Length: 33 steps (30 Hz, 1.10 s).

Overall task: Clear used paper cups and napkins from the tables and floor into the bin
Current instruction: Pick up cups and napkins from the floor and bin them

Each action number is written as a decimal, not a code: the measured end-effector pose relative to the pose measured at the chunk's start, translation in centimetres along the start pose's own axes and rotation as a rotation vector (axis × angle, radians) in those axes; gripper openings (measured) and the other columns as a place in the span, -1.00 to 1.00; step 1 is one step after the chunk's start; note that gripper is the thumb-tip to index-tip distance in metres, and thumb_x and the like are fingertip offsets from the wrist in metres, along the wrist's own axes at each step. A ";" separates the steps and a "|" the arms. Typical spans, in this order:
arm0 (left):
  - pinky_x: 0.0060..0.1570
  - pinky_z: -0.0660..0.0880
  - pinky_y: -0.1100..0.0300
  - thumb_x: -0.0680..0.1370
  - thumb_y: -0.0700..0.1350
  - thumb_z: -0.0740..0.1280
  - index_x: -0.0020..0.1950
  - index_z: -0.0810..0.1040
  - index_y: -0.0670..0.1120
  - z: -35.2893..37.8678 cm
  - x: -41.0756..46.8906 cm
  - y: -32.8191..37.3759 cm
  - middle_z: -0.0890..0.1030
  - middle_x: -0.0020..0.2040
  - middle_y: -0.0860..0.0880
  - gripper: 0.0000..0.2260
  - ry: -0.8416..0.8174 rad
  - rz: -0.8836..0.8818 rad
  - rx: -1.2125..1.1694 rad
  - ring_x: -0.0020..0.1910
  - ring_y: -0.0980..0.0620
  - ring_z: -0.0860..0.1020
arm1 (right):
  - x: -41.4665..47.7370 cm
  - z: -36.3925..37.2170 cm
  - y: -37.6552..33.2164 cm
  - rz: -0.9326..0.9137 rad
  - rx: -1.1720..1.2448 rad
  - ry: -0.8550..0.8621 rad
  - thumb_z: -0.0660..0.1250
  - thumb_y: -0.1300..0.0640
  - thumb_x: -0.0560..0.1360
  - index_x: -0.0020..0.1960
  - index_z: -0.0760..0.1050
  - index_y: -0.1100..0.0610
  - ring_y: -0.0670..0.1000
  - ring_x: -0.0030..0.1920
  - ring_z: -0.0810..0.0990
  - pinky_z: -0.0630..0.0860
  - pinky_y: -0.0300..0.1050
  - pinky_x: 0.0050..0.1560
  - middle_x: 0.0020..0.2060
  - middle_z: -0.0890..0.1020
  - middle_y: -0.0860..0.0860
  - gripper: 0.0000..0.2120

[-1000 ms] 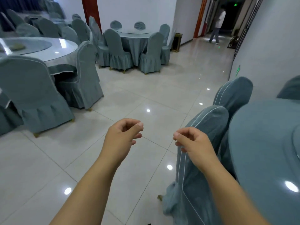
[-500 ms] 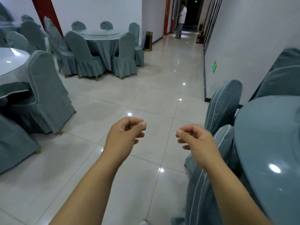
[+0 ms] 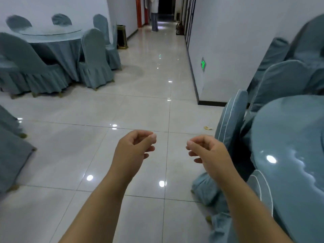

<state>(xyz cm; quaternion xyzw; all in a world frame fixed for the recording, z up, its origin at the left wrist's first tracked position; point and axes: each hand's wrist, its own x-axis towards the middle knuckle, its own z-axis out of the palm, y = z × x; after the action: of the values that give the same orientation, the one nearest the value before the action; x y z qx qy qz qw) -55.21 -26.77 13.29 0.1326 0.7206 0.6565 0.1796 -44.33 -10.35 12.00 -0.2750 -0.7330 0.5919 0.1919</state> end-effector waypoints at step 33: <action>-0.06 0.53 0.08 0.52 -0.10 0.36 -0.06 0.60 -0.05 19.4 57.8 0.6 0.67 -0.11 -0.05 -0.94 -0.537 -0.115 0.157 -0.12 -0.02 0.64 | 50.3 -1.1 7.4 0.319 -0.021 0.414 0.41 0.02 0.44 -0.20 0.55 -0.01 -0.02 -0.16 0.60 0.47 -0.18 -0.18 -0.25 0.62 -0.09 -0.92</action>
<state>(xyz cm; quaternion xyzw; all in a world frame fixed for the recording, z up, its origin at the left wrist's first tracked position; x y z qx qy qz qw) -98.85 15.43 7.53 0.2741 0.7021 0.5287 0.3904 -81.36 23.35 2.82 -0.5043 -0.6314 0.5383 0.2391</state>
